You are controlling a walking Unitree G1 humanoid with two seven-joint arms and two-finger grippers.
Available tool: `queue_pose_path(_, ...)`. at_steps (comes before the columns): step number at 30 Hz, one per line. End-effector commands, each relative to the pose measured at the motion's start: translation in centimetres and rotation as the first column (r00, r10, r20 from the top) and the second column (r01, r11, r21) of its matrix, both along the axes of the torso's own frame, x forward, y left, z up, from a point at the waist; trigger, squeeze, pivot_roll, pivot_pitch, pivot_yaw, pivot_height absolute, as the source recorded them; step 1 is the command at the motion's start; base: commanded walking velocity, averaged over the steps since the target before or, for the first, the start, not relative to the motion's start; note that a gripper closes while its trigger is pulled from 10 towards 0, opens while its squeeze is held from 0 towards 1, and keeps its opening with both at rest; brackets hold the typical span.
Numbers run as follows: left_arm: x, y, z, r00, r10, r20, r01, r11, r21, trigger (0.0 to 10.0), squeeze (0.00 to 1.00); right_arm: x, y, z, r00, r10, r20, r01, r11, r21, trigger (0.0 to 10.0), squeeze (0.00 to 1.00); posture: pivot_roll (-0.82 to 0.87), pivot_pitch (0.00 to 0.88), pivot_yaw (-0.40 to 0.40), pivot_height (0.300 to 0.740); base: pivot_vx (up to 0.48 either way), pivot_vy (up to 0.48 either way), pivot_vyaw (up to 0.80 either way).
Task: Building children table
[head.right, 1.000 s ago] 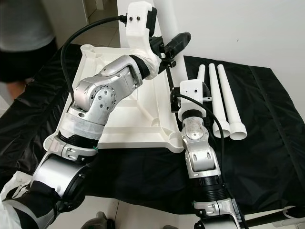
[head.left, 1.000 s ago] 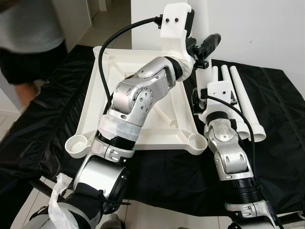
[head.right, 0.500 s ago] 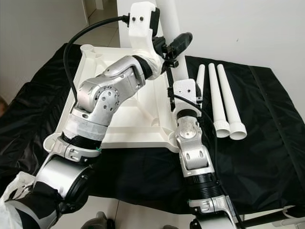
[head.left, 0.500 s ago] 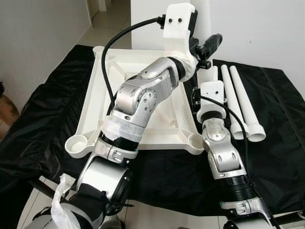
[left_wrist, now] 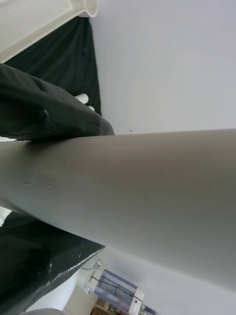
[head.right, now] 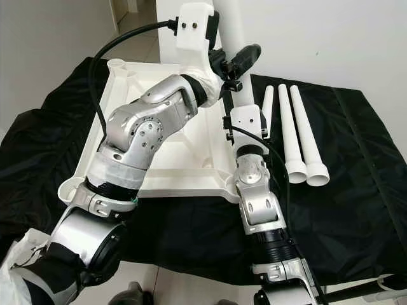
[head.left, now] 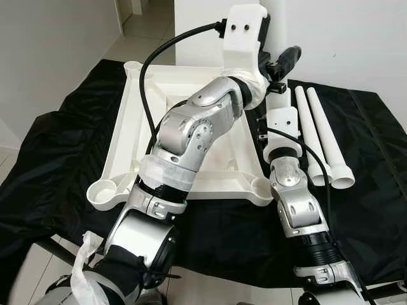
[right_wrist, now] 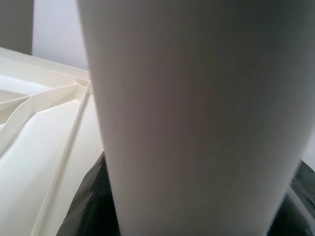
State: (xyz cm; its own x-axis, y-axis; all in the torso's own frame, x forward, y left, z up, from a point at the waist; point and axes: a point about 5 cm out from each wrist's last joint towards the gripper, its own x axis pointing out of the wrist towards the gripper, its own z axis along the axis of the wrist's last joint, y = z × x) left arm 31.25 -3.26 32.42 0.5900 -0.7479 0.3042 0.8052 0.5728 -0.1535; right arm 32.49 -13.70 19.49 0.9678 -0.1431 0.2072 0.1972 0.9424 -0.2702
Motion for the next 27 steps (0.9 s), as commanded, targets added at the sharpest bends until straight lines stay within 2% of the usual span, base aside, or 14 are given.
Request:
queue_pose_path(1,-1.6,-0.7,1.1,0.988,-0.127,0.090,0.130,0.991,-0.027,10.0,0.00,0.3,-0.9,-0.8,0.998,-0.045,-0.051,0.045,0.999,0.002,10.0,0.00,-0.01,0.000,-0.014,0.740,0.000,0.000,0.00)
queue_pose_path(2,-1.6,-0.7,1.1,0.988,-0.127,0.090,0.130,0.991,-0.027,10.0,0.00,0.3,-0.9,-0.8,0.998,-0.045,-0.051,0.045,0.999,0.002,10.0,0.00,-0.01,0.000,-0.014,0.740,0.000,0.000,0.00)
queue_pose_path(3,-1.8,-0.8,1.1,0.985,-0.147,0.088,0.151,0.988,-0.041,10.0,0.93,0.3,-0.9,-0.9,0.998,-0.046,-0.052,0.047,0.999,0.009,10.0,0.00,-0.01,0.000,-0.014,0.740,0.000,0.000,0.00)
queue_pose_path(4,-2.3,-0.8,1.2,0.975,-0.193,0.108,0.199,0.979,-0.044,10.0,1.00,0.3,-0.9,-0.9,0.998,-0.046,-0.053,0.047,0.999,0.022,10.0,0.00,-0.01,0.000,-0.013,0.740,0.000,0.000,0.00)
queue_pose_path(7,-2.8,-0.8,1.1,0.966,-0.232,0.114,0.240,0.969,-0.060,10.0,1.00,0.3,-0.9,-1.0,0.997,-0.046,-0.056,0.049,0.998,0.051,10.0,0.00,-0.01,0.000,-0.015,0.740,0.000,0.000,0.00)
queue_pose_path(9,-3.0,-0.8,1.1,0.964,-0.232,0.133,0.240,0.970,-0.045,10.0,1.00,0.4,-0.9,-1.0,0.997,-0.041,-0.060,0.046,0.995,0.083,10.0,0.00,-0.01,0.000,-0.014,0.740,0.000,0.000,0.00)
queue_pose_path(10,-3.0,-0.8,0.9,0.964,-0.227,0.139,0.233,0.972,-0.024,10.0,1.00,0.4,-1.0,-1.1,0.997,-0.028,-0.071,0.038,0.989,0.142,10.0,0.00,-0.01,0.000,-0.015,0.740,0.000,0.000,0.00)
queue_pose_path(12,-3.0,-0.8,0.9,0.964,-0.227,0.139,0.233,0.972,-0.024,10.0,1.00,0.4,-1.0,-1.1,0.997,-0.028,-0.071,0.038,0.989,0.142,10.0,0.00,-0.01,0.000,-0.015,0.740,0.000,0.000,0.00)
queue_pose_path(13,-3.0,-0.8,0.9,0.964,-0.224,0.146,0.229,0.973,-0.016,10.0,1.00,0.4,-1.0,-1.2,0.997,-0.023,-0.074,0.036,0.984,0.172,10.0,0.00,-0.01,0.000,-0.015,0.740,0.000,0.000,0.00)
queue_pose_path(14,-3.0,-0.8,0.9,0.964,-0.221,0.147,0.225,0.974,-0.008,10.0,0.00,0.3,-1.2,-1.2,0.997,-0.027,-0.074,0.041,0.980,0.192,10.0,0.00,-0.01,0.000,-0.016,0.740,0.000,0.000,0.00)
queue_pose_path(15,-3.0,-0.8,0.9,0.964,-0.221,0.147,0.225,0.974,-0.008,10.0,0.00,0.3,-1.2,-1.2,0.997,-0.027,-0.074,0.041,0.980,0.192,10.0,0.00,-0.01,0.000,-0.016,0.740,0.000,0.000,0.00)
queue_pose_path(16,-2.9,-0.5,0.8,0.967,-0.208,0.147,0.211,0.977,-0.007,10.0,0.00,0.2,-1.7,-1.2,0.997,-0.044,-0.065,0.060,0.961,0.271,10.0,0.00,-0.01,0.000,-0.016,0.740,0.000,0.000,0.00)
queue_pose_path(25,-1.8,1.1,0.1,0.986,-0.116,0.117,0.124,0.990,-0.063,10.0,0.00,-0.4,-3.1,-0.9,0.998,-0.064,-0.017,0.066,0.949,0.308,10.0,0.00,-0.01,0.000,-0.016,0.740,0.000,0.000,0.00)
queue_pose_path(27,-0.8,2.3,-0.8,0.994,-0.068,0.090,0.073,0.996,-0.053,10.0,0.00,-0.9,-3.7,-0.7,0.998,-0.064,0.012,0.058,0.952,0.302,10.0,0.00,-0.01,0.000,-0.022,0.740,0.000,0.000,0.00)
